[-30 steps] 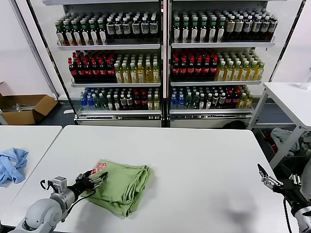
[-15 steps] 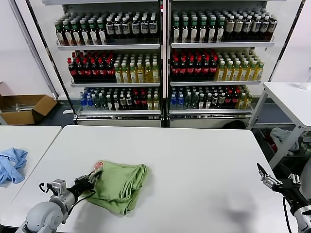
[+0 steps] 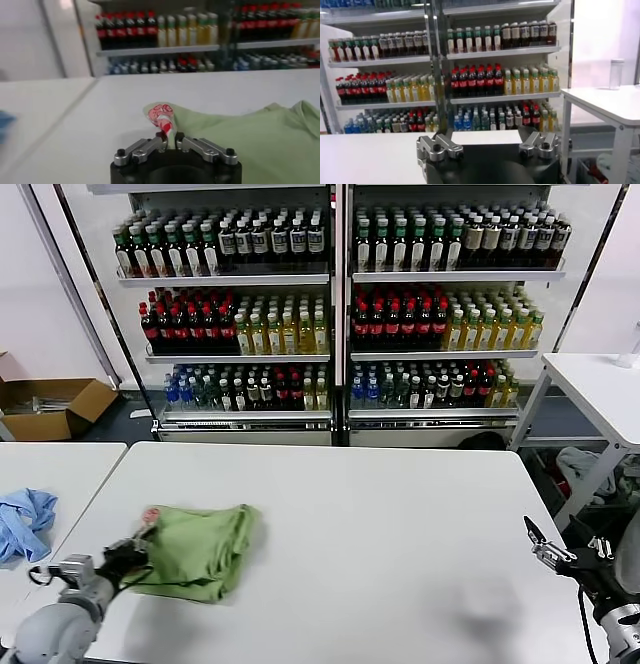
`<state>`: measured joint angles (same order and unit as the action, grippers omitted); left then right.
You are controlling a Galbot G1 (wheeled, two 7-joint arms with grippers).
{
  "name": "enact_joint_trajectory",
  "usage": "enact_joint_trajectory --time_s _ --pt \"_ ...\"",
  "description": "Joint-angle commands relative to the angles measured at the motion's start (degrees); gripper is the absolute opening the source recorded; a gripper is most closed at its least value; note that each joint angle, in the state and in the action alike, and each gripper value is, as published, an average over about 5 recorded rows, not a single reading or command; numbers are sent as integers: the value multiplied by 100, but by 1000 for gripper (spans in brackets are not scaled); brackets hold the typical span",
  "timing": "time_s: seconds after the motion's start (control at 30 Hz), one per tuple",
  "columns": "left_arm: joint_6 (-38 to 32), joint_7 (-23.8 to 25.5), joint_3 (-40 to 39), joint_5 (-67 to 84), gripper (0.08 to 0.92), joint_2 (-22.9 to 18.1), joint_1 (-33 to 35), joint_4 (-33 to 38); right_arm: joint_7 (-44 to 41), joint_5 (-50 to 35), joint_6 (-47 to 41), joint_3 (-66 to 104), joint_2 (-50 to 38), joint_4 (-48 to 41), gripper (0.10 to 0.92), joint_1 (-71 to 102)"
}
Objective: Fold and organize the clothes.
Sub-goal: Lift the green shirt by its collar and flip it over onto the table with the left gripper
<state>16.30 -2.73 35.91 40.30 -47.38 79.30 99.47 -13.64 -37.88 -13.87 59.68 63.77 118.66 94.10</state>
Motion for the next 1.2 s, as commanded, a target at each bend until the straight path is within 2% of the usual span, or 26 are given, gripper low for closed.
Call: enact_joint_trajectory --time_s 0.03,0.2,0.33,0.5,0.7,0.77,0.83,0.93,1.07,1.2 --pt "-200 -395 1828 -242 138 402 222 -193 -4 4 2 -51 30 34 823 -20" --pt "-99 -400 1990 -292 138 625 87 146 -13 4 11 -35 42 52 823 -3" --pt "-30 -453 1615 -667 138 551 -39 556 -15 -34 21 53 43 34 823 -3" --pt "267 -546 577 -873 138 172 -228 1154 -18 -39 34 90 42 30 823 31" --pt "775 -941 -1209 -557 138 -259 -1010 1649 -12 1 29 64 98 71 823 53" --pt "1000 -1291 -1874 -28 138 -335 -1338 1783 -15 20 17 62 116 87 823 68" --pt "1322 -1842 -2467 770 138 -440 -1759 1878 -15 23 -4 86 128 108 823 82" --pt "1646 -2477 -3132 1964 138 -694 -2323 1883 -13 9 -28 156 128 141 823 114" --pt "1673 -3014 -3632 2711 138 -1166 -2642 1736 -16 -10 -27 249 113 171 823 200" --pt "1604 -3715 -3732 2972 138 -1770 -2656 1460 16 -18 -56 324 161 114 823 157"
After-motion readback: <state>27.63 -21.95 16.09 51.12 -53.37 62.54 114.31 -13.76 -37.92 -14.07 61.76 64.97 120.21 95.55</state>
